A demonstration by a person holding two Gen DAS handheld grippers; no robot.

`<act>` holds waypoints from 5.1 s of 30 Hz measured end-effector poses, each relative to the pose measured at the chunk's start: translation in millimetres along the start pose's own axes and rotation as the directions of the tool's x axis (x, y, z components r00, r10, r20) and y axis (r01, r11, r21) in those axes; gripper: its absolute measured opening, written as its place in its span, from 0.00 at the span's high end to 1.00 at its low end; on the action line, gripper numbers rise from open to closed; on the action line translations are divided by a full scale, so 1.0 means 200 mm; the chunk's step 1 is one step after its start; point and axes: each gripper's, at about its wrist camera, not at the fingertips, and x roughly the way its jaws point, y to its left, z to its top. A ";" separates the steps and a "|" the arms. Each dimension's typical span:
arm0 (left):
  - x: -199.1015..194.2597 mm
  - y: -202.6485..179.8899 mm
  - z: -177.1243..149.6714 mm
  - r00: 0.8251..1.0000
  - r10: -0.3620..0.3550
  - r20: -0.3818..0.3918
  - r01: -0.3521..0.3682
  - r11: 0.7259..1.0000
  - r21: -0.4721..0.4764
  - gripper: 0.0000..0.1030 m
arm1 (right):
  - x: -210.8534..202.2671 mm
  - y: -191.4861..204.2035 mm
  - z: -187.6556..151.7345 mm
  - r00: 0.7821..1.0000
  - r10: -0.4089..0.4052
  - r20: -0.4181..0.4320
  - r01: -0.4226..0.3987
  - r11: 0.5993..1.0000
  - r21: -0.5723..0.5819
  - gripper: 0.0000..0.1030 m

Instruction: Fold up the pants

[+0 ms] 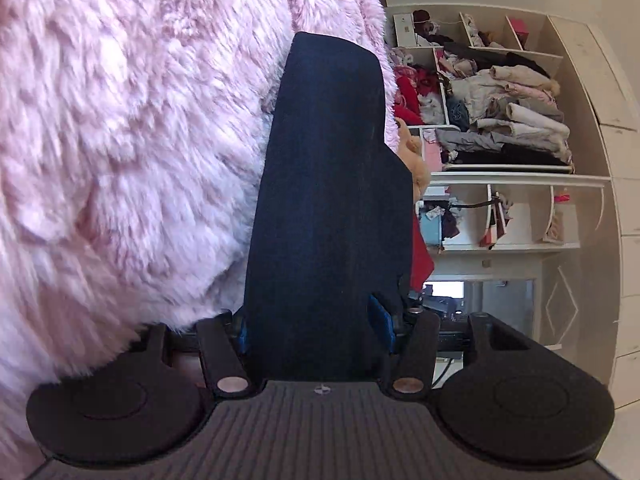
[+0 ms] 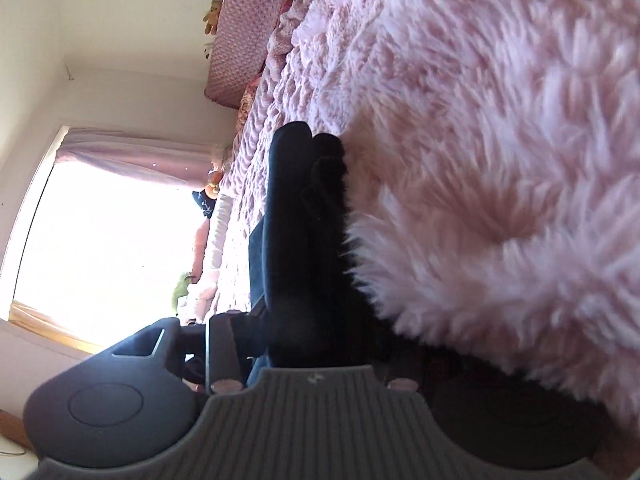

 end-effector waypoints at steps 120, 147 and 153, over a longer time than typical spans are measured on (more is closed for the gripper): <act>-0.66 -0.73 -0.93 -0.059 0.757 0.651 -0.913 0.223 -0.342 0.19 | 1.11 1.20 -0.99 0.904 -0.403 0.143 0.371 0.572 -0.732 0.48; -0.55 -0.73 -0.91 -0.054 0.762 0.645 -0.925 0.205 -0.319 0.19 | 1.10 1.10 -0.95 0.896 -0.407 0.180 0.400 0.560 -0.726 0.48; -0.53 -0.72 -0.91 -0.082 0.755 0.651 -0.926 0.184 -0.329 0.19 | 1.11 1.09 -0.95 0.898 -0.406 0.171 0.393 0.563 -0.727 0.48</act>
